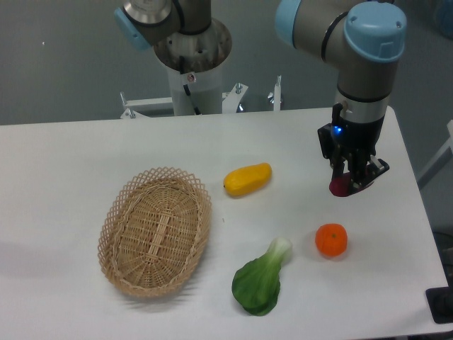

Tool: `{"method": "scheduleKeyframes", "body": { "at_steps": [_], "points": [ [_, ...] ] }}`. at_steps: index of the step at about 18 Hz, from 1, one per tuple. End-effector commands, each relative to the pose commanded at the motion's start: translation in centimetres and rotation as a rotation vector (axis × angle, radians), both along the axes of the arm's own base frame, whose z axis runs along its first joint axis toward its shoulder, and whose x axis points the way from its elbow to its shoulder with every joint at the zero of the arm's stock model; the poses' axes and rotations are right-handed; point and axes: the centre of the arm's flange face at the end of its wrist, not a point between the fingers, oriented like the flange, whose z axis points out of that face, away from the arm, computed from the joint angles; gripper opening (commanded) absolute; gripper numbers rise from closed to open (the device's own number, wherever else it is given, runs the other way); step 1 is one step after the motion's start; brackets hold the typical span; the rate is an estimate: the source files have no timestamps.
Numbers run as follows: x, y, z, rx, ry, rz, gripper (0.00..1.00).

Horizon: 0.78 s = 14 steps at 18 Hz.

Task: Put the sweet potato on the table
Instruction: 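Hold the purple sweet potato in the gripper above the table, then move the held sweet potato toward the yellow squash and lower it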

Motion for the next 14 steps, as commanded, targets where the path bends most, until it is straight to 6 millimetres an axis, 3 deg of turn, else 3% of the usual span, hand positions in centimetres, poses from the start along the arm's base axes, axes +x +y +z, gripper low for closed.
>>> {"method": "scheduleKeyframes", "body": {
  "at_steps": [9, 14],
  "points": [
    [1.0, -0.5, -1.1, -0.011, -0.015, 0.001, 0.34],
    [2.2, -0.8, -4.1, -0.029, -0.054, -0.003, 0.34]
  ]
}}
